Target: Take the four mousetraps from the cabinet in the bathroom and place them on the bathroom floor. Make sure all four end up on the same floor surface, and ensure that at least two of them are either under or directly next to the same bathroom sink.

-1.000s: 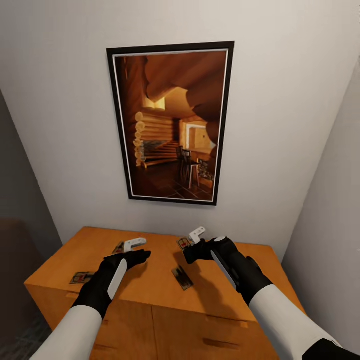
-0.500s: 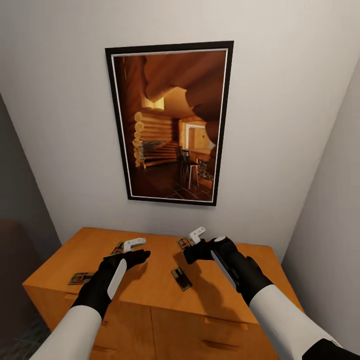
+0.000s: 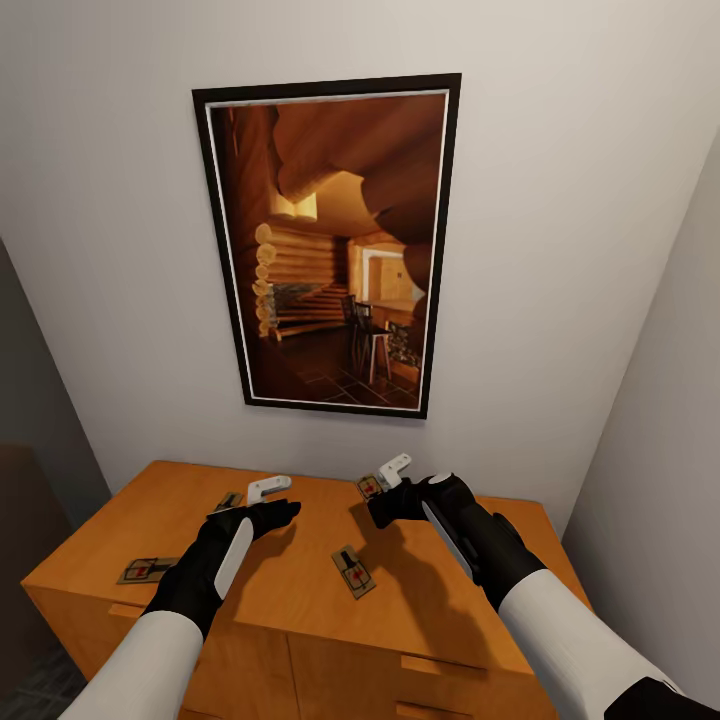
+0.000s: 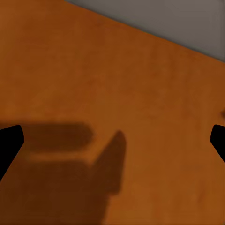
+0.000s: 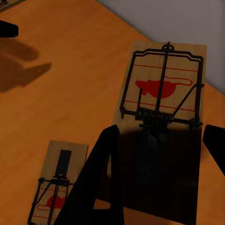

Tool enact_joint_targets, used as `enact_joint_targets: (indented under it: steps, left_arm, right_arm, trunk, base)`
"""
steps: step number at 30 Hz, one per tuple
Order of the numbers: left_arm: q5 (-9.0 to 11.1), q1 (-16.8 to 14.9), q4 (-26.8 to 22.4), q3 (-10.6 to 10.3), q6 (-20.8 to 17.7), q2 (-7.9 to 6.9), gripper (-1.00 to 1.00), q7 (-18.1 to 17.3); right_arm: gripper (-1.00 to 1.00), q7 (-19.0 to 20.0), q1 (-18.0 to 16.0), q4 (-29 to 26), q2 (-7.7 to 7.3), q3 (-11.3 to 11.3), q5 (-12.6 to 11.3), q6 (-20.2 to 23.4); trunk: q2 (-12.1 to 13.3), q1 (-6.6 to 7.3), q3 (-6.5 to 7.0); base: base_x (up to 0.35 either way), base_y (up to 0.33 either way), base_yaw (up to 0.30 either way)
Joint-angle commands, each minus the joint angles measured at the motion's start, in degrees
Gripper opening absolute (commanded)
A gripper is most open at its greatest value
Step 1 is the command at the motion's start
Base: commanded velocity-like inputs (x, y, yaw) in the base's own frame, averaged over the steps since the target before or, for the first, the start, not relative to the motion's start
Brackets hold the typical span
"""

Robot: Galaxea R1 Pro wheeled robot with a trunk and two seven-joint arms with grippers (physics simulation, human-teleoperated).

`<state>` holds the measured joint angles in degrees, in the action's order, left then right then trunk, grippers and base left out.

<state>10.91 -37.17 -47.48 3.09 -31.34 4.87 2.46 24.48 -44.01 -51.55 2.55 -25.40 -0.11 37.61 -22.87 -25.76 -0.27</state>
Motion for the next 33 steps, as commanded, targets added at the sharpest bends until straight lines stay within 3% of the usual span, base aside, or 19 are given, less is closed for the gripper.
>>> enact_joint_targets:
  steps: [1, 11, 14, 19, 33]
  left_arm:
    - [0.58, -0.01, -0.07, 0.15, -0.3, 0.05, 1.0, 0.26]
    - [0.52, -0.01, -0.07, 0.13, -0.3, 0.04, 1.0, 0.26]
    - [0.27, 0.66, -0.06, -0.2, 0.02, 1.02, 1.0, 0.34]
    - [0.29, 0.81, -0.06, -0.19, 0.06, 1.67, 1.0, 0.34]
    - [0.42, 1.05, -0.15, -0.24, 0.09, 1.61, 1.0, 0.35]
  right_arm:
    - [-1.0, 0.13, -0.02, -0.04, -0.01, -0.01, 0.04, 0.27]
    - [-1.0, 0.04, -0.02, -0.04, -0.01, 0.16, 0.03, 0.19]
    - [-1.0, -0.78, -0.02, 0.93, 0.96, 0.09, 0.2, -0.72]
    - [-1.0, -0.73, -0.02, 1.37, 1.11, 0.09, 0.2, -0.72]
    - [-1.0, -0.81, -0.02, 1.47, 0.86, 0.13, 0.8, -1.25]
  trunk:
    - [-0.05, -0.02, -0.03]
    - [-0.05, -0.02, -0.03]
    - [-0.05, -0.02, -0.03]
    - [-0.05, -0.02, -0.03]
    - [-0.05, -0.02, -0.03]
  base:
    - [0.003, -0.002, 0.0]
    - [0.001, 0.0, 0.0]
    - [0.0, 0.0, 0.0]
    - [0.0, 0.0, 0.0]
    - [0.0, 0.0, 0.0]
